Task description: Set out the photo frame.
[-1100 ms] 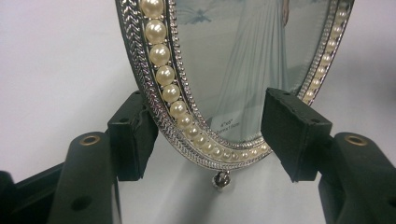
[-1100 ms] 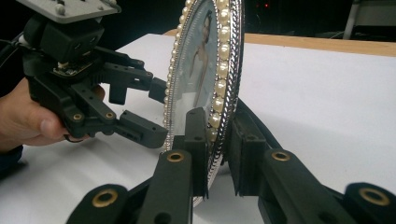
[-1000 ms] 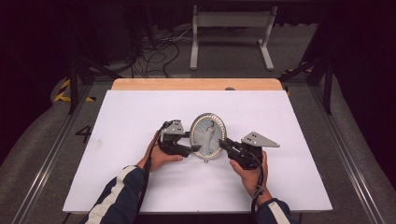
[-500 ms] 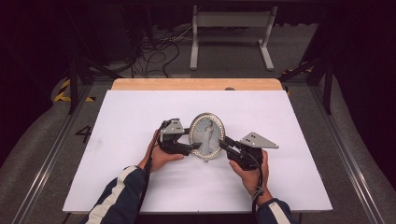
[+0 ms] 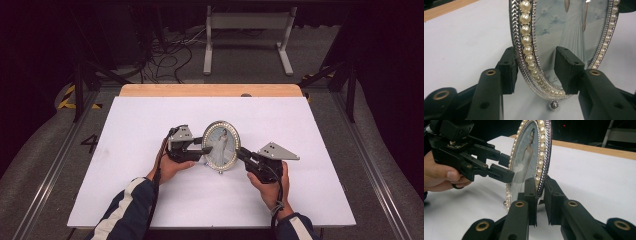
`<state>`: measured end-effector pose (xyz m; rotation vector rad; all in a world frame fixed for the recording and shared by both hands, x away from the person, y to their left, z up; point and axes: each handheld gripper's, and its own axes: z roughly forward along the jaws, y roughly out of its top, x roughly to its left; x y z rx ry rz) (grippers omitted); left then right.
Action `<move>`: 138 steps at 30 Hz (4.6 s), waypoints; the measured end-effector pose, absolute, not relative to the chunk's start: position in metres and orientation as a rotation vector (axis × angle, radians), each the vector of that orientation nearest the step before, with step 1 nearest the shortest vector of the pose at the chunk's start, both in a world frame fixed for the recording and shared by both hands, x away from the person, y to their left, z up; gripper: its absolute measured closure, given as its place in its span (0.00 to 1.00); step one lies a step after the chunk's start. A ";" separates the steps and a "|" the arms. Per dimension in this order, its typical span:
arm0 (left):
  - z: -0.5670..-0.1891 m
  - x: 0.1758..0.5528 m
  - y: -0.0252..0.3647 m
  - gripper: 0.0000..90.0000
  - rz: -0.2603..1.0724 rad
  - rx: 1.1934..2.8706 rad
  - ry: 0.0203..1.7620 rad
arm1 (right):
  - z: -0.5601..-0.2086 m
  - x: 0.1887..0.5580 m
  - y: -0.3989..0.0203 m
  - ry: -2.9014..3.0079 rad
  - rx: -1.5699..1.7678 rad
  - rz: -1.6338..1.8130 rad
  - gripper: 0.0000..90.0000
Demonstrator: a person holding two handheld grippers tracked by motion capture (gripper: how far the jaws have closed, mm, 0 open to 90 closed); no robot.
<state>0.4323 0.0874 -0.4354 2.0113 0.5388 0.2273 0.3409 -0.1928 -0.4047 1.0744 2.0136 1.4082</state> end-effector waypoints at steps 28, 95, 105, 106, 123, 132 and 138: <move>-0.435 0.419 0.098 0.69 0.262 2.052 0.559 | -0.407 0.355 -0.191 1.990 1.084 1.405 0.90; -0.420 0.393 0.101 0.55 0.403 2.087 0.481 | -0.414 0.363 -0.198 2.118 0.960 1.211 0.79; -0.417 0.389 0.100 0.44 0.426 2.100 0.471 | -0.407 0.361 -0.204 2.149 0.921 1.174 0.62; -0.417 0.388 0.101 0.42 0.424 2.099 0.479 | -0.406 0.361 -0.205 2.157 0.916 1.164 0.61; -0.421 0.383 0.111 0.19 0.468 2.134 0.481 | -0.409 0.358 -0.206 2.199 0.904 1.099 0.29; -0.422 0.384 0.111 0.09 0.468 2.147 0.479 | -0.408 0.358 -0.206 2.209 0.895 1.120 0.20; -0.425 0.381 0.114 0.06 0.474 2.165 0.469 | -0.412 0.355 -0.210 2.209 0.886 1.104 0.16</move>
